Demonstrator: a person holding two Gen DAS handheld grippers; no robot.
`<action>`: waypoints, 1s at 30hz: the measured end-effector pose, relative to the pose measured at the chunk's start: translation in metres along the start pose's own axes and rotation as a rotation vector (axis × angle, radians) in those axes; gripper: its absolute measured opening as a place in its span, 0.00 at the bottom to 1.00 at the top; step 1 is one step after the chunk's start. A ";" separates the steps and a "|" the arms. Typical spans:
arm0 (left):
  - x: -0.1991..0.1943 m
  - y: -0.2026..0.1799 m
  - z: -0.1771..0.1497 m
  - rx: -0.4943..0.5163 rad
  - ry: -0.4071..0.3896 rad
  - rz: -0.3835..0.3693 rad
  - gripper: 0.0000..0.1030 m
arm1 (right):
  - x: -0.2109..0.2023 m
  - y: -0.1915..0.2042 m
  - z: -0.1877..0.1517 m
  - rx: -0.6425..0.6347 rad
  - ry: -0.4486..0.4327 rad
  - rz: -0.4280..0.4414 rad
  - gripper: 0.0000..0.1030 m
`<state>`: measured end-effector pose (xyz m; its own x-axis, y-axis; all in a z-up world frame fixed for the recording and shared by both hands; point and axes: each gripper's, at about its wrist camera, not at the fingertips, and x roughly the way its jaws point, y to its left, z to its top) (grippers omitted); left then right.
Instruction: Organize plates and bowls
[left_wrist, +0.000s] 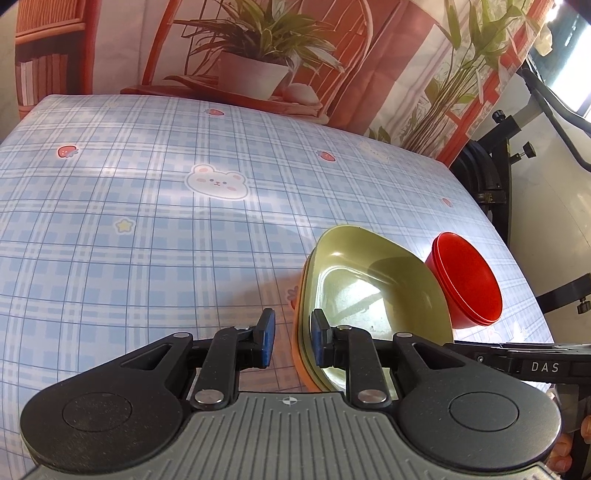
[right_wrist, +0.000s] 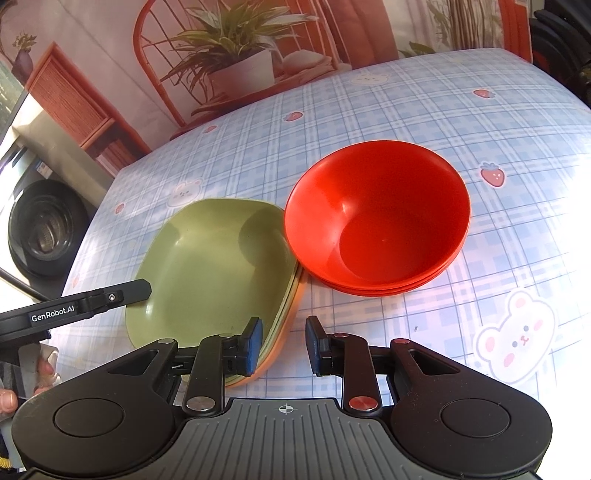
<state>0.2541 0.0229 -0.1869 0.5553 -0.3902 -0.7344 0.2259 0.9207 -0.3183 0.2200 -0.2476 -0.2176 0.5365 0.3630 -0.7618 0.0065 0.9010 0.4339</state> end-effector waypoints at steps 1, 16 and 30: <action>0.000 0.000 0.000 0.002 0.002 0.005 0.23 | -0.001 0.000 -0.001 0.000 0.000 0.000 0.24; -0.012 -0.014 0.021 0.036 -0.012 0.091 0.32 | -0.034 0.016 0.012 -0.144 -0.156 -0.038 0.24; 0.005 -0.071 0.051 0.145 -0.009 0.032 0.38 | -0.052 -0.035 0.031 -0.072 -0.280 -0.135 0.27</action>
<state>0.2812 -0.0434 -0.1376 0.5710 -0.3616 -0.7370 0.3213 0.9246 -0.2046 0.2185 -0.3053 -0.1785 0.7463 0.1683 -0.6440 0.0393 0.9547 0.2950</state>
